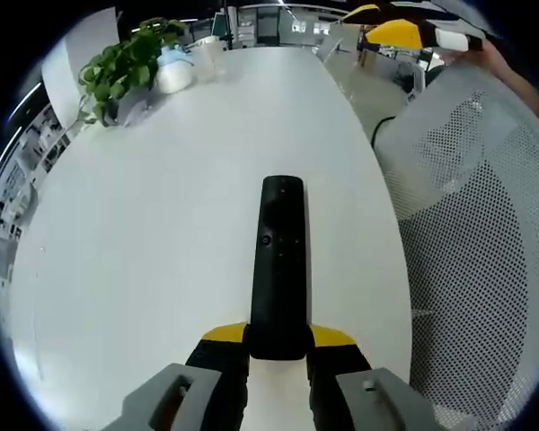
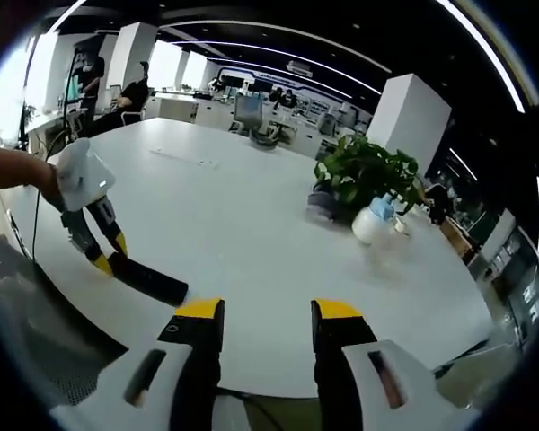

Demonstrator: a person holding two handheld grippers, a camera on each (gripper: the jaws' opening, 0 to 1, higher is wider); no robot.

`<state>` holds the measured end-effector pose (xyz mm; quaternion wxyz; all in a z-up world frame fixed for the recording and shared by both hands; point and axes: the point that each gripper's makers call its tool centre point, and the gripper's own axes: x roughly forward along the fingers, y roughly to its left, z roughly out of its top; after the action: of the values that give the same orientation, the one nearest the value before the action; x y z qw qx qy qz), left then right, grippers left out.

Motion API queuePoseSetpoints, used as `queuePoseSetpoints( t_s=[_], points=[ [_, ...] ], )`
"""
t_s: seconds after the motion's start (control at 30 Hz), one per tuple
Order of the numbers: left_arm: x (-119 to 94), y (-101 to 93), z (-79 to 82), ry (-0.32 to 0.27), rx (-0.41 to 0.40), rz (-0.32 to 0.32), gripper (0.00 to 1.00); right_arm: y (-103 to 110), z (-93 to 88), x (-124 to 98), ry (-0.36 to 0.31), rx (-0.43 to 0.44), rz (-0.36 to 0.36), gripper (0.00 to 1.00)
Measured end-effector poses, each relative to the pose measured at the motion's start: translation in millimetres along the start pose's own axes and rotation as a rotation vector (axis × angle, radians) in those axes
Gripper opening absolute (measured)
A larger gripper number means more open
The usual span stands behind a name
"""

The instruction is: Press the specified remote control buttons in sequence, fully releasing each button before pressing the next.

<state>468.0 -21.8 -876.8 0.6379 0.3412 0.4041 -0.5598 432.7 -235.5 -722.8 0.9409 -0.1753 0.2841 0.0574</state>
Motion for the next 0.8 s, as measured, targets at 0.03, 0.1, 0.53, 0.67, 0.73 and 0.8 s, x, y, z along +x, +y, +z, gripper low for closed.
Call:
queuePoseSetpoints(
  t_s=[0.03,0.1,0.53,0.67,0.73,0.8],
  points=[
    [0.2,1.0,0.1,0.001,0.001,0.000,0.24,-0.1,-0.4,0.1,0.002,-0.002,-0.001,0.40],
    [0.4,2.6,0.3,0.001,0.001,-0.001,0.24,-0.2,-0.8,0.5,0.004,-0.002,-0.001,0.40],
    [0.7,9.0,1.5,0.002,0.002,0.001,0.24,-0.3,-2.0,0.9,0.010,-0.005,-0.002,0.40],
    [1.0,11.5,1.7,0.008,0.004,-0.003,0.24,0.0,-2.3,0.9,0.012,-0.006,-0.001,0.40],
    [1.0,12.5,1.8,0.011,0.005,-0.002,0.24,-0.1,-2.3,0.9,0.012,-0.006,-0.002,0.40],
    [1.2,13.7,2.0,0.014,0.006,-0.002,0.24,-0.4,-2.4,0.9,0.012,-0.005,-0.003,0.39]
  ],
)
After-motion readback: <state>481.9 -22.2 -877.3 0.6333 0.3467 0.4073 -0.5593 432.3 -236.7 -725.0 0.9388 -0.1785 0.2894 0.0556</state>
